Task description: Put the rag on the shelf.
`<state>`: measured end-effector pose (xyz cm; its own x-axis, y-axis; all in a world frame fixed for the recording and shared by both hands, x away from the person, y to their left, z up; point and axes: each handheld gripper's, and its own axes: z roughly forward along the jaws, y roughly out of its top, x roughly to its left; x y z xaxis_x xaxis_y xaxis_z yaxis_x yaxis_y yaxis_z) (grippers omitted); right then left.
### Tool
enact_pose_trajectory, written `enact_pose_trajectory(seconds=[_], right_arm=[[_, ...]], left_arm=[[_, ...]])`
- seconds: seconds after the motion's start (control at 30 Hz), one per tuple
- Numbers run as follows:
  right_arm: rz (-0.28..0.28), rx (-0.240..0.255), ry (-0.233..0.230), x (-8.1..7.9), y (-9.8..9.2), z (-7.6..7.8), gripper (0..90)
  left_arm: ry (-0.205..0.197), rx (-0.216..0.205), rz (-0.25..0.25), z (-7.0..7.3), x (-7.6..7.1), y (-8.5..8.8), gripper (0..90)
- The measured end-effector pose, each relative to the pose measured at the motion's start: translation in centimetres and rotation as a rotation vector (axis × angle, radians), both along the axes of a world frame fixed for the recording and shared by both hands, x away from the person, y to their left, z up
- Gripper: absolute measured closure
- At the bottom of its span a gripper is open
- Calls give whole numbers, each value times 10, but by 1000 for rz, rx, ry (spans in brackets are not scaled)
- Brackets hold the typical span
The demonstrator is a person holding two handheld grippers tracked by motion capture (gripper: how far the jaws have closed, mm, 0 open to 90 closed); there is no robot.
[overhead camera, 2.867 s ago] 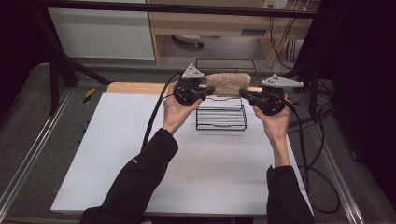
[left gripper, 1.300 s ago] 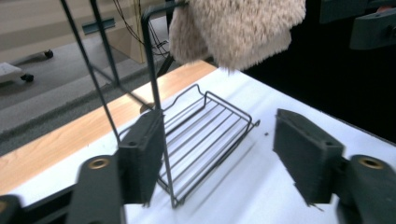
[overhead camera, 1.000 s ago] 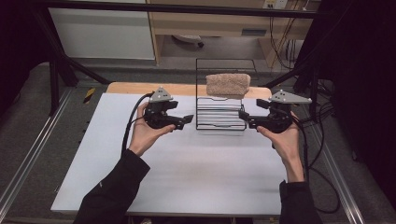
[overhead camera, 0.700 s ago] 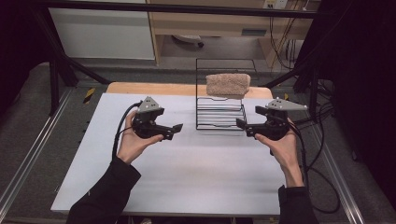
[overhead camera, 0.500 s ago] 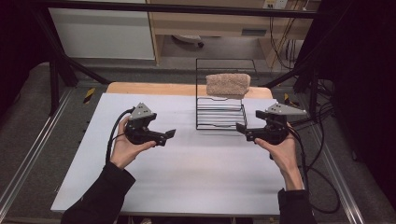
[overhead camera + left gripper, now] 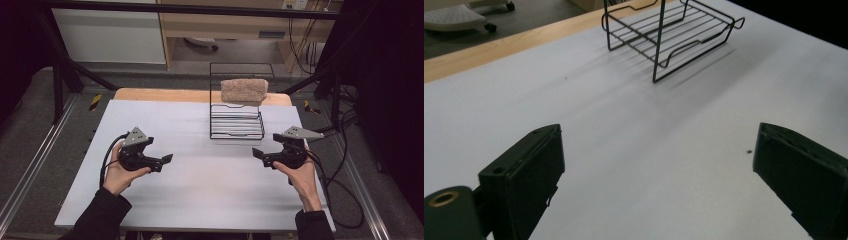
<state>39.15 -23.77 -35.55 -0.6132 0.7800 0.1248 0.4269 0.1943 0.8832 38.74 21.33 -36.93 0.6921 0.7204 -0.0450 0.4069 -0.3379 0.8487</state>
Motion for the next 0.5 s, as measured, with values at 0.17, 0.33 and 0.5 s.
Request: enact_pose_trajectory(seconds=[0.17,0.33,0.5], right_arm=[[1,-18,17,-7,-2,-16,6],[10,-37,41,-13,-4,-30,6],[26,-51,65,-19,-7,-43,7]], left_arm=[[13,-4,21,-13,-8,13,69],[18,0,30,-24,-15,25,71],[20,10,38,-34,-21,35,71]])
